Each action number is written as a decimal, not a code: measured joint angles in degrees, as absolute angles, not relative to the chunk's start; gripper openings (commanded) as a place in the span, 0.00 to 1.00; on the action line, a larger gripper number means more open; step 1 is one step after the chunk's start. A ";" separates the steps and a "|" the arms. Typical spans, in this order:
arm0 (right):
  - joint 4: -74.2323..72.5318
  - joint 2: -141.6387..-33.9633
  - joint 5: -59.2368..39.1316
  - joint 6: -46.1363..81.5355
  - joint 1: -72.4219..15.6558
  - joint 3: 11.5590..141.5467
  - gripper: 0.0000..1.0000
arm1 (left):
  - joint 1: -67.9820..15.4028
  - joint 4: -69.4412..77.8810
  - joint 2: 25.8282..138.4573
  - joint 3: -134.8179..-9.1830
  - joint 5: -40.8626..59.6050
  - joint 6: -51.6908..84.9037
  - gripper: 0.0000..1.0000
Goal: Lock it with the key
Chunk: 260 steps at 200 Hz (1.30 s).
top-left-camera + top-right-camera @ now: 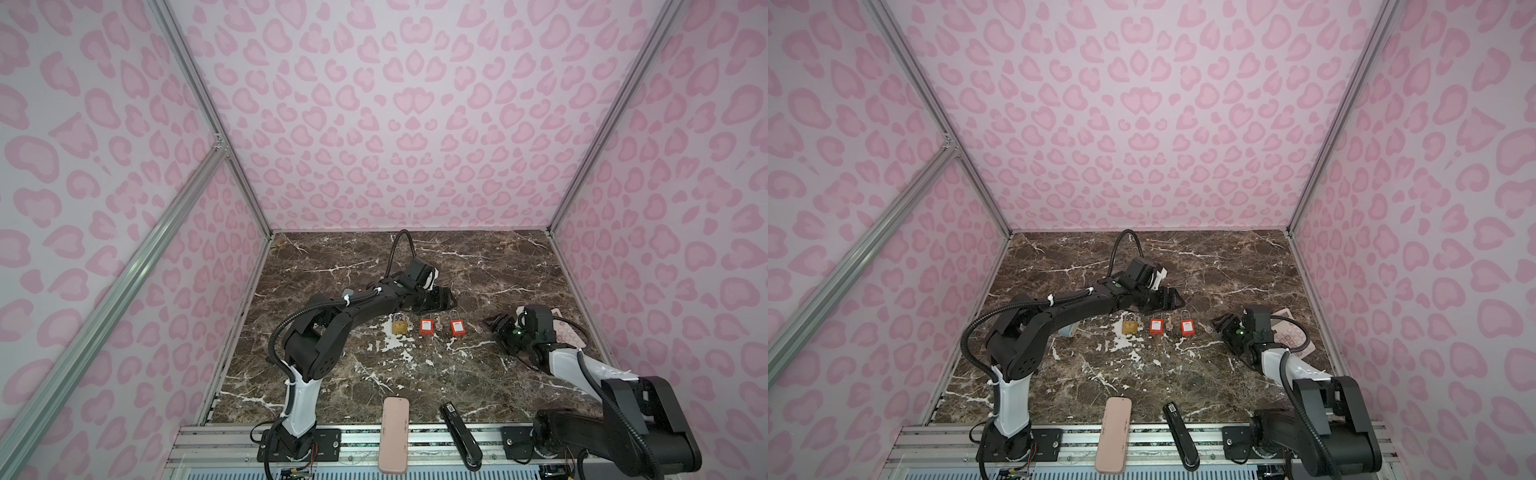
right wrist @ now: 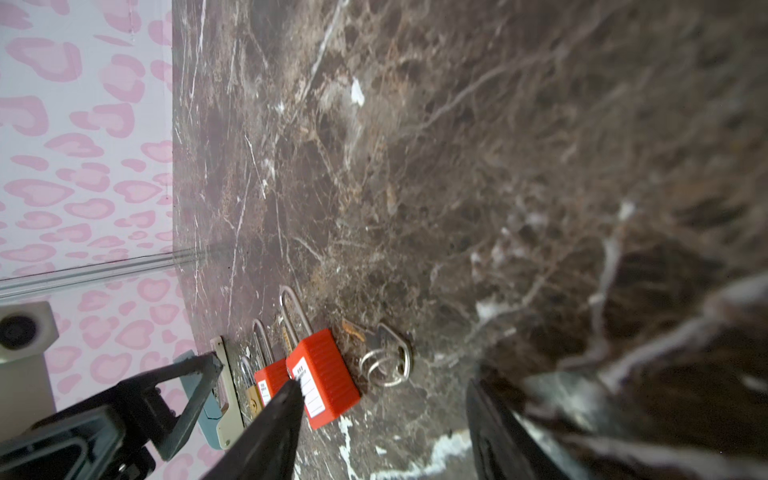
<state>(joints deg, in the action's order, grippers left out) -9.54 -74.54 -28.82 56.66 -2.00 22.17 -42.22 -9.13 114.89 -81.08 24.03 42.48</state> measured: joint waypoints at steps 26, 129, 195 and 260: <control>-10.74 -79.66 -32.47 55.29 -1.37 24.62 0.62 | -42.24 -9.13 114.89 -81.08 24.03 42.48 0.81; -14.41 -81.56 -36.29 55.35 -3.01 23.88 0.61 | -42.28 -9.10 114.89 -81.06 24.03 42.61 0.81; -13.69 -80.75 -36.05 54.78 -3.16 23.83 0.62 | -42.28 -9.08 114.83 -80.99 24.01 43.13 0.81; -14.35 -84.88 -37.21 53.19 -1.78 26.57 0.61 | -42.28 -9.02 114.41 -80.51 24.01 43.13 0.81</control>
<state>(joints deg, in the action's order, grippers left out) -14.35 -84.88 -37.21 53.19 -1.78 26.57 -42.28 -9.02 114.41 -80.51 24.01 43.13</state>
